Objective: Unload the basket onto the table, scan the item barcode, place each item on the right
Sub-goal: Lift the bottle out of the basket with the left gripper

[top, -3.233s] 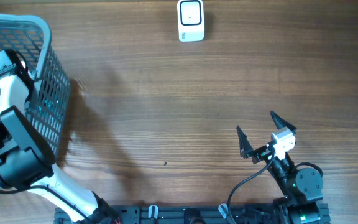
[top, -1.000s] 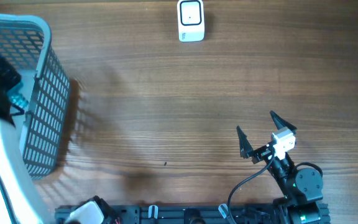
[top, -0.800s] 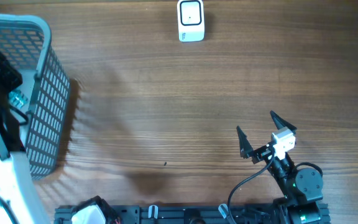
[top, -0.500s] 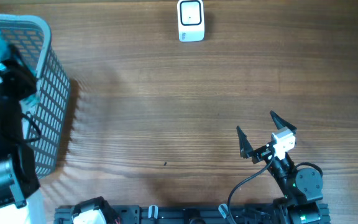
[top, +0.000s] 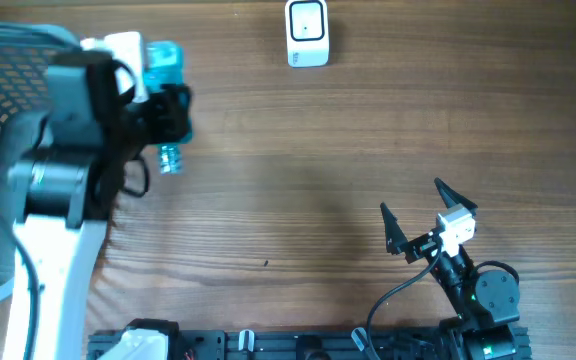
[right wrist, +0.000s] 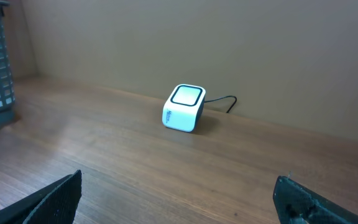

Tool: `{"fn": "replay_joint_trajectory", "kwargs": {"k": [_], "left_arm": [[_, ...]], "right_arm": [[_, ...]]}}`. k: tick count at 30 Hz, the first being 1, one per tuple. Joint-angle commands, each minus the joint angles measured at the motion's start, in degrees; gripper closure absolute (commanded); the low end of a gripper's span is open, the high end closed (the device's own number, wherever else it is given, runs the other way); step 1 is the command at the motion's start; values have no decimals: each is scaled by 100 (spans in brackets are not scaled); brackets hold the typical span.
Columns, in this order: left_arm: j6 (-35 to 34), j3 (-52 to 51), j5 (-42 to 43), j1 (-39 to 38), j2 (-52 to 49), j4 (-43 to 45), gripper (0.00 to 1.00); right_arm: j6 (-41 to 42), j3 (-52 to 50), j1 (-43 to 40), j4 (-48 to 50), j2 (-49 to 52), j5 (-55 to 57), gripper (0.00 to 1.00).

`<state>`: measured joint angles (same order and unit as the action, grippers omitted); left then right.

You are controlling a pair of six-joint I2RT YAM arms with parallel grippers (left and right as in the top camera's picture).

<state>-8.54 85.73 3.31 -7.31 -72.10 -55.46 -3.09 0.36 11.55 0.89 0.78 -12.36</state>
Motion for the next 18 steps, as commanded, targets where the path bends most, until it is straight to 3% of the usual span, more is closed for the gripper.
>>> {"fn": "replay_joint_trajectory", "kwargs": {"k": [1,11,18], "left_arm": [[-308,1475,179,-398,-752,-916,96],[-243,4013,138,-636,-2804,-3952,96],[-424,3915,420,-798,-3421,-4107,96]], "right_arm": [[11,-7,-17,13,-57,59,0],[11,-7,-15,13,-57,59,0],[9,-7,-17,13,-57,59,0]]}}
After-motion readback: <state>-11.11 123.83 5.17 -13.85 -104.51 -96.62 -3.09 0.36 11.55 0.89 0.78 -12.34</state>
